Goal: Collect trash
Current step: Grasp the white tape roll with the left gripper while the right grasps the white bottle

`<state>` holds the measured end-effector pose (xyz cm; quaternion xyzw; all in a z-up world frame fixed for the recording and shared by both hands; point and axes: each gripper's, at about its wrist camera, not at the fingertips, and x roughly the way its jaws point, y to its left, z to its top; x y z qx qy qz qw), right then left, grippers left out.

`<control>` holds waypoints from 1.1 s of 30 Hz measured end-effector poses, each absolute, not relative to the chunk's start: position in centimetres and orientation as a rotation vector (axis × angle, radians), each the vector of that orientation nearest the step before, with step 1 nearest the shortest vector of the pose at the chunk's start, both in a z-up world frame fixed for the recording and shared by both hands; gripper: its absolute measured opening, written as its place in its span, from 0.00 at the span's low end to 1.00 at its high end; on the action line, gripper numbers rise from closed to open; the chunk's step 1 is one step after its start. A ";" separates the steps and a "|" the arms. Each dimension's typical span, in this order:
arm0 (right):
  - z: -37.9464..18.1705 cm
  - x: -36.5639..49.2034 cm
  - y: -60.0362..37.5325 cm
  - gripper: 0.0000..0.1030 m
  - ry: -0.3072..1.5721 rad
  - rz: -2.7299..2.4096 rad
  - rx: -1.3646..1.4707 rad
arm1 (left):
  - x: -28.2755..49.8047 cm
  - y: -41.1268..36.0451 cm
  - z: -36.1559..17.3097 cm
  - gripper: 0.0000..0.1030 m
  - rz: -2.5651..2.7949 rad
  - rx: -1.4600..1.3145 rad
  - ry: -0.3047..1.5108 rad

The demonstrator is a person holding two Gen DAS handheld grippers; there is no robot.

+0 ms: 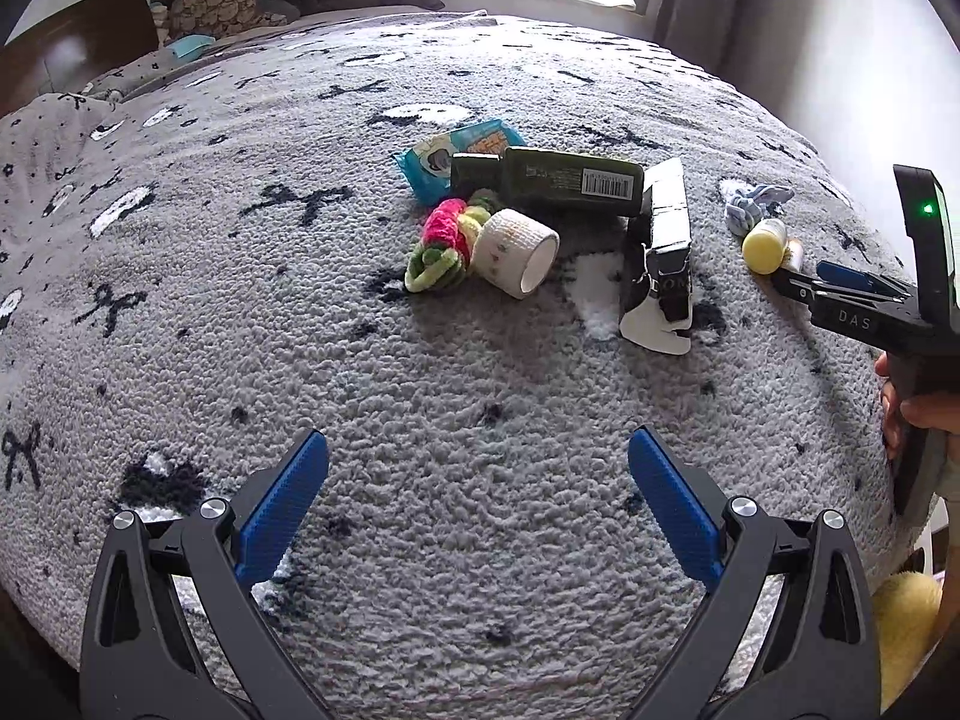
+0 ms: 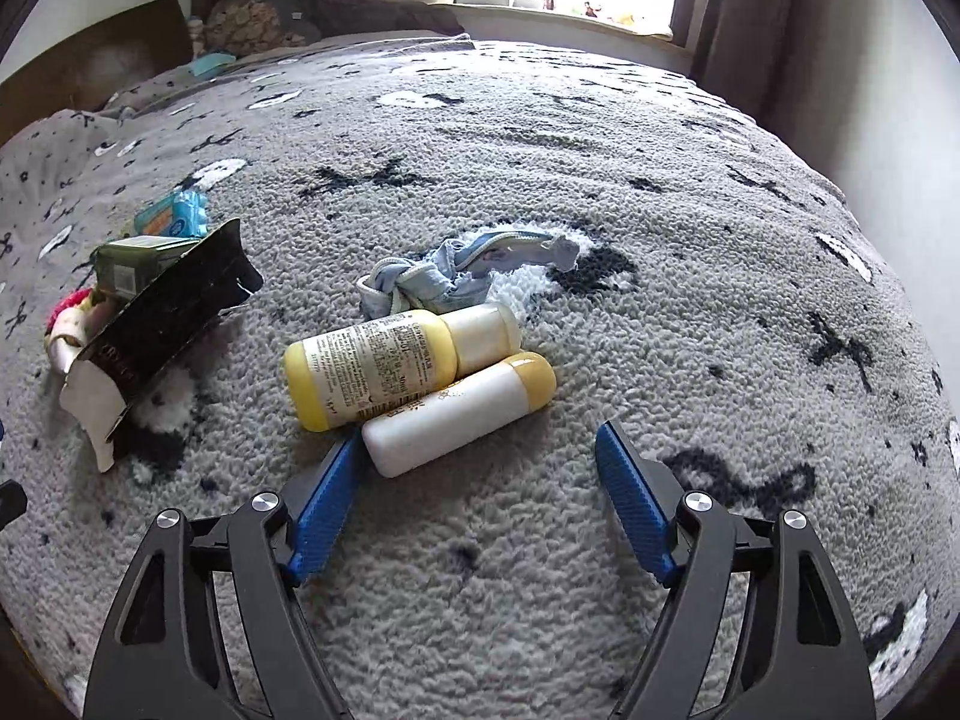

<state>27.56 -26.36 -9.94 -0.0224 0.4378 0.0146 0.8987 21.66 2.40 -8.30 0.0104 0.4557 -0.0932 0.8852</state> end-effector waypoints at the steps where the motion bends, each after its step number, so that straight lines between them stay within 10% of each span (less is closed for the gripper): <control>1: -10.0 27.9 -26.4 0.76 0.905 0.039 -0.043 | 21.9 2.4 -8.3 0.92 -0.191 0.025 0.947; 14: -9.7 28.8 -25.9 0.67 0.883 0.120 -0.020 | 25.3 2.6 -7.2 0.90 -0.186 0.001 0.902; 33: -8.4 25.1 -26.8 0.67 0.894 0.169 0.028 | 28.0 0.5 -6.7 0.25 -0.262 0.139 0.837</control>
